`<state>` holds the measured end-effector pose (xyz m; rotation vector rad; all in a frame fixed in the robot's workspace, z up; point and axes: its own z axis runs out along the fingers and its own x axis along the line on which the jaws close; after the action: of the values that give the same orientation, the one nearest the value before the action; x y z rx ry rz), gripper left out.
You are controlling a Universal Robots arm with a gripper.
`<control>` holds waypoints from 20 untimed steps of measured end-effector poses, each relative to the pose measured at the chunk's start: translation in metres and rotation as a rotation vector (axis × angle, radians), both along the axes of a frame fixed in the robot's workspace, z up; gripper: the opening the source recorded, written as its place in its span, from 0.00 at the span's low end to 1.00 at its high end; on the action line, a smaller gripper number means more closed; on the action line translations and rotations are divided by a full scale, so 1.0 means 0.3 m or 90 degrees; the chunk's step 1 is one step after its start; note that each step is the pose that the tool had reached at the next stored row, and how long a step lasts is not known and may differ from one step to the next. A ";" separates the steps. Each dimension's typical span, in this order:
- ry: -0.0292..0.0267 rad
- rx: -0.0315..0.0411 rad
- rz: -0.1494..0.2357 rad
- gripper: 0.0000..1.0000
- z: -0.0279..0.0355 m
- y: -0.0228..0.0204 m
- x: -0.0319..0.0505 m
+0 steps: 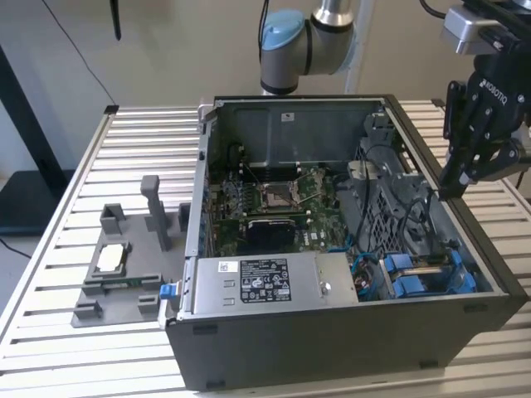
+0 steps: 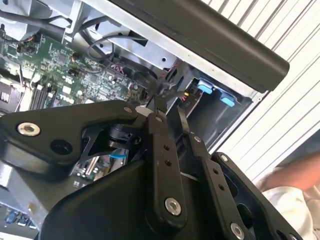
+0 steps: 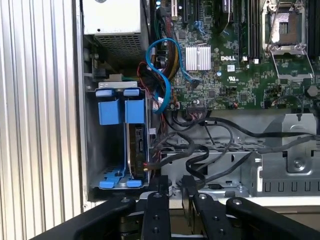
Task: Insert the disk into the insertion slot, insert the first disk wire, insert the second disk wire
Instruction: 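Insert the second disk wire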
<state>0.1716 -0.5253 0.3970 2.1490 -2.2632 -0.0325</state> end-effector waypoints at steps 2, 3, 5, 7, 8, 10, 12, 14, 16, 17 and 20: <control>0.0000 0.0000 0.000 0.26 -0.001 0.006 0.013; 0.0000 0.0000 0.000 0.26 -0.005 0.008 0.016; 0.0000 -0.0001 0.000 0.26 -0.016 0.014 0.016; 0.0000 0.0004 0.000 0.26 -0.025 0.019 0.016; 0.0000 0.0011 0.000 0.26 -0.028 0.021 0.017; 0.0000 0.0020 0.000 0.26 -0.034 0.025 0.017; 0.0000 0.0024 0.000 0.26 -0.039 0.028 0.017; 0.0001 0.0025 0.000 0.26 -0.041 0.029 0.017; 0.0005 0.0021 0.000 0.26 -0.041 0.030 0.017; 0.0006 0.0022 0.000 0.24 -0.041 0.030 0.017; 0.0007 0.0022 0.000 0.17 -0.041 0.030 0.017</control>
<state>0.1766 -0.5164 0.3847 2.1501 -2.2643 -0.0376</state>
